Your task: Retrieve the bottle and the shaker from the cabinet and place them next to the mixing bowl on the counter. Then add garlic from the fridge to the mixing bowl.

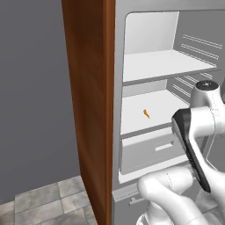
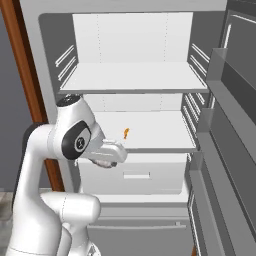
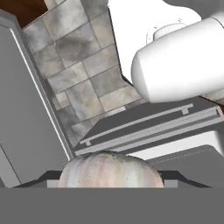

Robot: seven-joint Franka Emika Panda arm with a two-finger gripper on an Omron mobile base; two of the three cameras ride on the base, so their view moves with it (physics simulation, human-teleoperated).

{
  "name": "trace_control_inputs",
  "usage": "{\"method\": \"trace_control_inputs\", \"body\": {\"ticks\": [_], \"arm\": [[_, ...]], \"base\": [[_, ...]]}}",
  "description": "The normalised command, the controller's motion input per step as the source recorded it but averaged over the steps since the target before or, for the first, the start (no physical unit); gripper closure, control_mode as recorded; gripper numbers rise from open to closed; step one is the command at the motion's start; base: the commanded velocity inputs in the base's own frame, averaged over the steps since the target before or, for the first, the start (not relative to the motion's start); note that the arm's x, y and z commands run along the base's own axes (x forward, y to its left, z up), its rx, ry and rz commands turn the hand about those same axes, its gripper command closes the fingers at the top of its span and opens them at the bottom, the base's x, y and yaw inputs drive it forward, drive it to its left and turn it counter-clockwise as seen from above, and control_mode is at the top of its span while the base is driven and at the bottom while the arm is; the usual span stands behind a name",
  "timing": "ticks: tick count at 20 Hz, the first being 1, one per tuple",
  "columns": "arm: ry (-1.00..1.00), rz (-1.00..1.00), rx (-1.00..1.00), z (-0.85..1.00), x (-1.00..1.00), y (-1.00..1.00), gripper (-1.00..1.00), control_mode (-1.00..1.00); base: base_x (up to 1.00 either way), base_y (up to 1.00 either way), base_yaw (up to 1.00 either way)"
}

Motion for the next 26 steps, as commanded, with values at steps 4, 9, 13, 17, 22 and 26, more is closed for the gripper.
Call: {"method": "trace_control_inputs", "body": {"ticks": [4, 9, 13, 17, 22, 26], "arm": [[0.00, 0.00, 0.00, -0.02, -0.02, 0.09, 1.00, 1.00], [0.00, 0.00, 0.00, 0.00, 0.00, 0.00, 1.00, 1.00], [0.00, 0.00, 0.00, 0.00, 0.00, 0.00, 1.00, 1.00], [0.00, 0.00, 0.00, 0.00, 0.00, 0.00, 1.00, 1.00], [0.00, 0.00, 0.00, 0.00, 0.00, 0.00, 1.00, 1.00], [0.00, 0.00, 0.00, 0.00, 0.00, 0.00, 1.00, 1.00]], "base": [[-0.25, 0.40, 0.00], [-0.37, 0.88, -0.02], [-0.44, 0.52, -0.29], [-0.54, 0.50, -0.49], [-0.34, 0.25, -0.71], [-0.23, 0.00, -0.86]]}}
